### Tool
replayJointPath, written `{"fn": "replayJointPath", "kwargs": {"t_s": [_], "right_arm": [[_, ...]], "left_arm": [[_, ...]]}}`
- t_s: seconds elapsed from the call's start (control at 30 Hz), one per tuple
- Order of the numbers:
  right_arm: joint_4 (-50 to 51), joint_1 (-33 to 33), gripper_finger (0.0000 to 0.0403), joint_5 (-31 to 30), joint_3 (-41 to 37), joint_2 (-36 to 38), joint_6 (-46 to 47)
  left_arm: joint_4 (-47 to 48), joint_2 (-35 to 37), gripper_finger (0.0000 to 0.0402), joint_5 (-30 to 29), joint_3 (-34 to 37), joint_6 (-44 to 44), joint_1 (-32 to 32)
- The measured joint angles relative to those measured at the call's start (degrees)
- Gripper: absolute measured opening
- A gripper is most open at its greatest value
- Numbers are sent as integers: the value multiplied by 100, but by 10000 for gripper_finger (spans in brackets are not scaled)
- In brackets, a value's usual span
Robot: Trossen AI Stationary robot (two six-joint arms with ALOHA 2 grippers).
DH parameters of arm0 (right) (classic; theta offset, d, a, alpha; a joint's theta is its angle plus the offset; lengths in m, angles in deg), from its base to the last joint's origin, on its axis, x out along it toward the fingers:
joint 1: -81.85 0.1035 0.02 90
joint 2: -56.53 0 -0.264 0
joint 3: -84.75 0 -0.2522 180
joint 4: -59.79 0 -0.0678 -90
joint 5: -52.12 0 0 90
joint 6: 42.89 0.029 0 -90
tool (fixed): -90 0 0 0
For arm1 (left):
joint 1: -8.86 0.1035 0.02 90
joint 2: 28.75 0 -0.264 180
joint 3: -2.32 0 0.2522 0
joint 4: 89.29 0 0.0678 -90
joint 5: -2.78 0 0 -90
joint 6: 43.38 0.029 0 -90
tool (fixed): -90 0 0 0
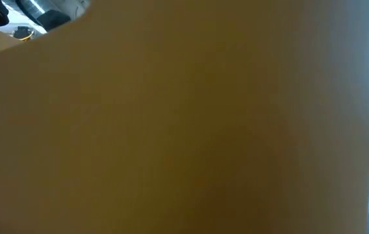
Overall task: Sort Maruchan noodles
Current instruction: Put the orange noodle pack into the yellow bin
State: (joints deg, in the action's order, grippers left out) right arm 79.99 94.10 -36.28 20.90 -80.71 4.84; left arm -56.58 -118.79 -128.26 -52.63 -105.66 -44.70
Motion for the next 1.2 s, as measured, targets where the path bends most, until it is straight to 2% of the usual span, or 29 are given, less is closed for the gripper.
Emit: {"fn": "replayJointPath", "kwargs": {"t_s": [0.33,0.4,0.67,0.93,1.2], "right_arm": [[-64,10,38,15,1,3,-412],[-66,11,11,14,1,3,-582],[-86,11,3,-131,0,27,-1406],[-19,11,0,-508,-4,515,-2413],[473,49,0,-713,-1,1088,-2922]], "left_arm": [[-14,0,135,4,0,58,0],[-1,26,135,54,0,115,0],[713,837,135,500,-2,-138,-20],[1324,1918,135,509,-2,-302,-105],[1340,2188,135,409,-4,-210,-103]]}}
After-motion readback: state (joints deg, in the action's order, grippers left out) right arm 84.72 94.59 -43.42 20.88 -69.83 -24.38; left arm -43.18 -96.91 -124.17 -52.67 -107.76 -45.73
